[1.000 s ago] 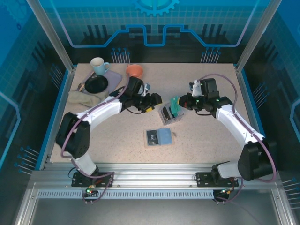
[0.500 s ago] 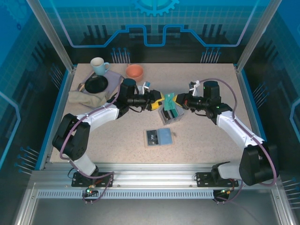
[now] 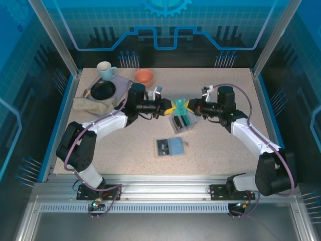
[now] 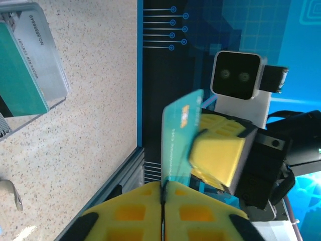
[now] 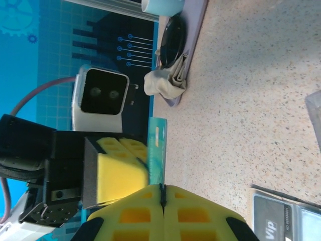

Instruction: Put the credit cards into the card holder

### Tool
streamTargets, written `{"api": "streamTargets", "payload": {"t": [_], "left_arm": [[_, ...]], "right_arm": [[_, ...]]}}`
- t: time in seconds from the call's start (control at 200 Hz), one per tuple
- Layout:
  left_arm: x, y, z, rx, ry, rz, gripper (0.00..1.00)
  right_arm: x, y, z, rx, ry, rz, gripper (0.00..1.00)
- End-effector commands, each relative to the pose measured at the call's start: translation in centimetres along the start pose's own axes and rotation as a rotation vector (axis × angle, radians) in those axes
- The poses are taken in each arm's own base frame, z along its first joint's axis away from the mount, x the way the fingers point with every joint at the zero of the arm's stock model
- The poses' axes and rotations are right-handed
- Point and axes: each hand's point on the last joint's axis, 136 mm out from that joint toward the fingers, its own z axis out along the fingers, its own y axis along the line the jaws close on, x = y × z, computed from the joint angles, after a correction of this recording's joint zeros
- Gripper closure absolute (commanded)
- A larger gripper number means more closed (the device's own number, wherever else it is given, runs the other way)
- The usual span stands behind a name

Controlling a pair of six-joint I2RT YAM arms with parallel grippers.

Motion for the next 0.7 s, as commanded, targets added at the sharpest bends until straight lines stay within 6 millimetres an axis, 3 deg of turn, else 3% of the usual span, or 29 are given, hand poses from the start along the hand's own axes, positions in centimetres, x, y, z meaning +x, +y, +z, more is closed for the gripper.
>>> {"api": "streamTargets", "payload": {"t": [0.0,0.12,0.24,0.34,0.435,0.575,0.695], "left_arm": [[0.7,-1.9,-0.2,0.033,0.021,0.065,0.98],[1.0,-1.6,-0.3,0.025,0.027,0.065,1.00],[1.6,0.4,-0.9,-0.048,0.012,0.052,1.00],[2.6,4.5,-1.8,-0.194,-0.019,0.024,1.00],[4.2,8.6,-2.2,-0.298,-0.048,-0.014,1.00],[6.7,12.2,-2.5,-0.378,-0.056,-0.048,1.00],[8.0,14.3,-3.3,-0.443,-0.077,-0.060,1.00]], "right_arm": [[0.9,-2.0,0.2,0.040,0.028,0.039,0.99],[1.4,-2.8,0.2,0.072,0.040,0.038,0.92],[2.3,-4.8,-0.4,0.183,0.045,0.031,0.68],[4.0,-8.3,-1.4,0.376,0.077,-0.012,0.54],[5.8,-10.8,-1.8,0.546,0.119,-0.085,0.49],[8.4,-11.8,-0.6,0.624,0.201,-0.176,0.52],[11.0,-11.3,1.4,0.609,0.277,-0.241,0.75]]}}
